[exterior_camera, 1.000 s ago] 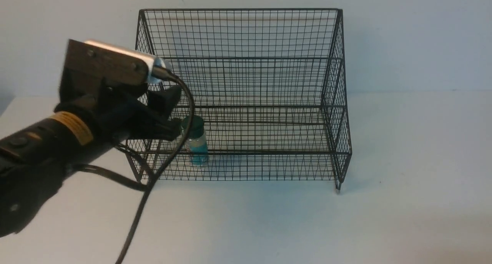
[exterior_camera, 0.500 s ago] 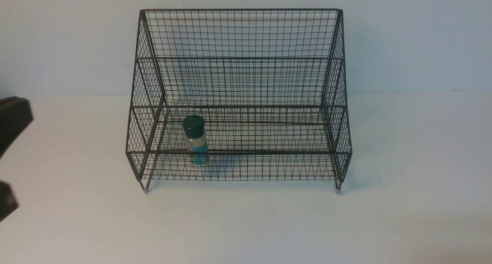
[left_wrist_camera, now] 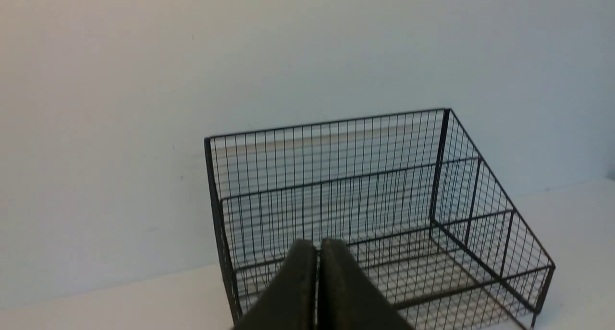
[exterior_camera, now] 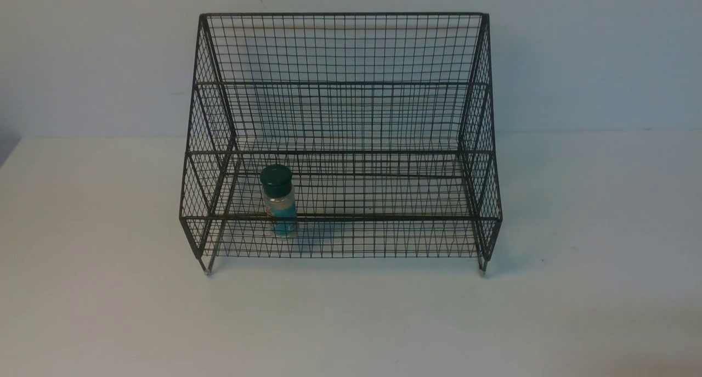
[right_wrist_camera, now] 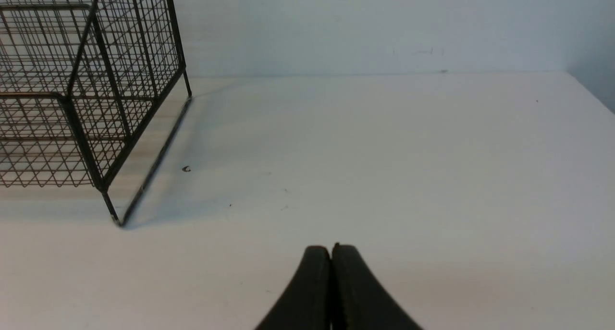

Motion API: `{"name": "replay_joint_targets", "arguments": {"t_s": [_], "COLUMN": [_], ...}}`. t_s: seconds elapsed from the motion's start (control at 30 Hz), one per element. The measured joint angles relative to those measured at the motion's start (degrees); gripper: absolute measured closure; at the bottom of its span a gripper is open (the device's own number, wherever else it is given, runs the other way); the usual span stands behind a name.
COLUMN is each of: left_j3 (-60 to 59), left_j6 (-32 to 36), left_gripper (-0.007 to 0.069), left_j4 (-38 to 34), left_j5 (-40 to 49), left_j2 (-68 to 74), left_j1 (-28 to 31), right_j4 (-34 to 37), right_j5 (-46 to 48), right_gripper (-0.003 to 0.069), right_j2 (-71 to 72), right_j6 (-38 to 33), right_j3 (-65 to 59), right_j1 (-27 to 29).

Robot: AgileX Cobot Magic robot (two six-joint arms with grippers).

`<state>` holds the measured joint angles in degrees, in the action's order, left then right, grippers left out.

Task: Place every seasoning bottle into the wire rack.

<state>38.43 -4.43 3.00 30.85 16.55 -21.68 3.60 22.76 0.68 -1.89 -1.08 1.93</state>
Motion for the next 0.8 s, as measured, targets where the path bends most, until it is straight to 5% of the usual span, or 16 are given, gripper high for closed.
{"name": "replay_joint_targets", "arguments": {"t_s": [0.27, 0.57, 0.8], "left_j3": [-9.26, -34.45, -39.87], "left_j6": [4.00, 12.62, 12.82], "left_gripper": [0.0629, 0.0629, 0.0629], "left_j4": [-1.62, -7.90, -8.64], "left_j5": [0.12, -7.78, -8.70], "left_j2": [-5.73, -17.17, -17.17], "left_j1": [2.86, 17.81, 18.85], "right_j4": [0.00, 0.00, 0.00], "right_j5": [0.00, -0.02, -0.02], "right_gripper": [0.0676, 0.0676, 0.0676], "right_j2": [0.00, 0.00, 0.00], "right_j6": [0.00, 0.00, 0.00], "right_j3": [0.00, 0.00, 0.00], "right_j1": [0.00, 0.00, 0.00]}}
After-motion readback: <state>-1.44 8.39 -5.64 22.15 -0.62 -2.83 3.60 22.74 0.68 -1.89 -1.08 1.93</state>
